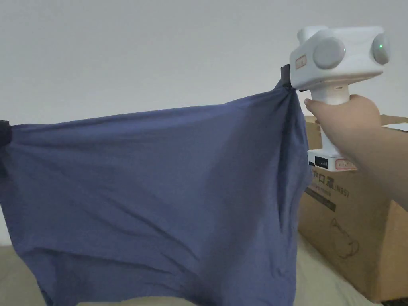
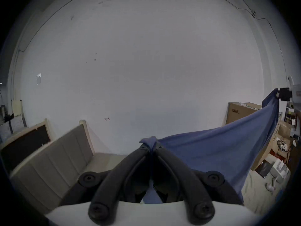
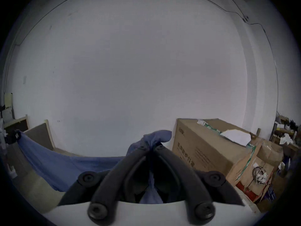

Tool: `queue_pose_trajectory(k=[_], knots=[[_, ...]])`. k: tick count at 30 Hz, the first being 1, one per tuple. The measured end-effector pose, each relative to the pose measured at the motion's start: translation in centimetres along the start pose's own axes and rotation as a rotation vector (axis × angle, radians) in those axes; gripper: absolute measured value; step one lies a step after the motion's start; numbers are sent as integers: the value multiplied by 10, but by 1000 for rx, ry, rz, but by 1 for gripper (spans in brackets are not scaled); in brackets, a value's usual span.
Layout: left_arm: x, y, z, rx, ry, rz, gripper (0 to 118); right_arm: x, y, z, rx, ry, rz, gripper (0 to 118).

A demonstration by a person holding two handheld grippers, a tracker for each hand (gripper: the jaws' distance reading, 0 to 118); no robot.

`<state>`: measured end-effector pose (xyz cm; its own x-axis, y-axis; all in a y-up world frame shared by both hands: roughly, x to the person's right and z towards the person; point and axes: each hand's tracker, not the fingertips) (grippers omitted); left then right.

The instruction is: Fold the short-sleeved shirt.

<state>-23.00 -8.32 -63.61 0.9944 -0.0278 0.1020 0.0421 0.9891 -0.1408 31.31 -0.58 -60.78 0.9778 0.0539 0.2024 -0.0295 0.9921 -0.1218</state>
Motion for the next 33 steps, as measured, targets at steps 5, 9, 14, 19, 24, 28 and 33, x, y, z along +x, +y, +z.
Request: queue_pose_trajectory(k=[5,9,14,19,24,28,33], knots=[[13,-80,-21,-210,-38,39,0,8,-113,-14,-204,21,-60,0],[20,-160,-1,-338,-106,35,0,22,-232,11,-382,63,-84,0],[18,-269,76,-548,-202,92,0,50,-368,91,-648,145,-34,0],[1,-375,155,-820,-204,29,0,75,-465,190,-907,208,-7,0],[-2,-419,234,-925,-247,16,0,85,-503,280,-998,261,51,0],[-4,-426,278,-931,-249,17,0,93,-504,321,-994,266,35,0],[-4,-430,314,-912,-243,47,0,98,-505,348,-995,268,4,0]])
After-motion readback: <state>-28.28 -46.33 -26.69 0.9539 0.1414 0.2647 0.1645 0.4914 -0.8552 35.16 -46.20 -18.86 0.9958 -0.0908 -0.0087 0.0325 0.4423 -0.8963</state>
